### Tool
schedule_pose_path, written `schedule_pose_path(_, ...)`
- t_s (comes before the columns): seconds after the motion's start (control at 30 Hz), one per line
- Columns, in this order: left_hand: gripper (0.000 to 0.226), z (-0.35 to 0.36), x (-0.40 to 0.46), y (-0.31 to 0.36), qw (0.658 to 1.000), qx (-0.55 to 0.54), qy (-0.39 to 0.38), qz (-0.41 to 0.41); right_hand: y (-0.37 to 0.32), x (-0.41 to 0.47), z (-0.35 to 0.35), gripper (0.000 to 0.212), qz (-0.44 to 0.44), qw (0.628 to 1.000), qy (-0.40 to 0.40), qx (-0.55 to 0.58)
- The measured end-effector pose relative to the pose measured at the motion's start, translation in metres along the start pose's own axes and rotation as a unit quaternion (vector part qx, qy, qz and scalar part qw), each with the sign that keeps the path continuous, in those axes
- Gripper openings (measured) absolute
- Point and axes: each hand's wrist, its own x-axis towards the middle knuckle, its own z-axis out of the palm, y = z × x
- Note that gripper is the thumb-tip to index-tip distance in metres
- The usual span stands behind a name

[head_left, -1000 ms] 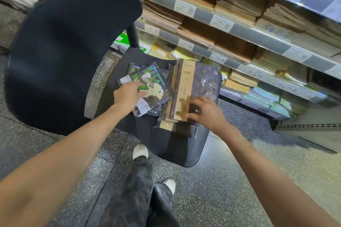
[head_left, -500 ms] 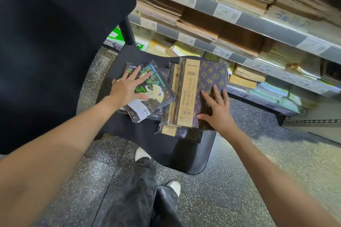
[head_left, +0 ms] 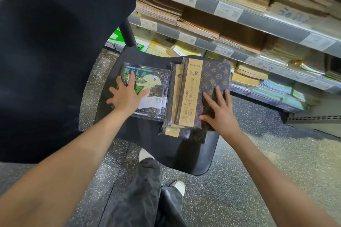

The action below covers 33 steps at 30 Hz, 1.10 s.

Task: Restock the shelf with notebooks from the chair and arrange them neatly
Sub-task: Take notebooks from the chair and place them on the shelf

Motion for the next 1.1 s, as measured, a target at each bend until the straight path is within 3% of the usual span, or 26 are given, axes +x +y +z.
schedule_pose_path(0.27,0.081,0.004,-0.004,0.006,1.0,-0.013,-0.005,-0.011,-0.009,-0.003,0.003,0.065,-0.032,0.997,-0.034,-0.068)
schedule_pose_path(0.57,0.075,0.008,-0.014,0.008,0.998,0.057,-0.007,0.032,-0.013,0.003,0.005,0.065,-0.034,0.994,-0.049,-0.095)
schedule_pose_path(0.73,0.064,-0.003,-0.029,0.014,0.975,0.183,0.007,0.123,-0.021,0.003,-0.009,0.06,-0.02,0.99,-0.085,-0.115)
schedule_pose_path(0.93,0.054,-0.027,-0.053,0.031,0.961,0.172,-0.022,0.215,-0.03,-0.014,-0.036,0.059,-0.033,0.994,-0.07,-0.082)
schedule_pose_path(1.1,0.051,-0.056,-0.083,0.053,0.951,0.196,-0.007,0.239,-0.038,-0.036,-0.071,0.05,-0.038,0.996,-0.059,-0.054)
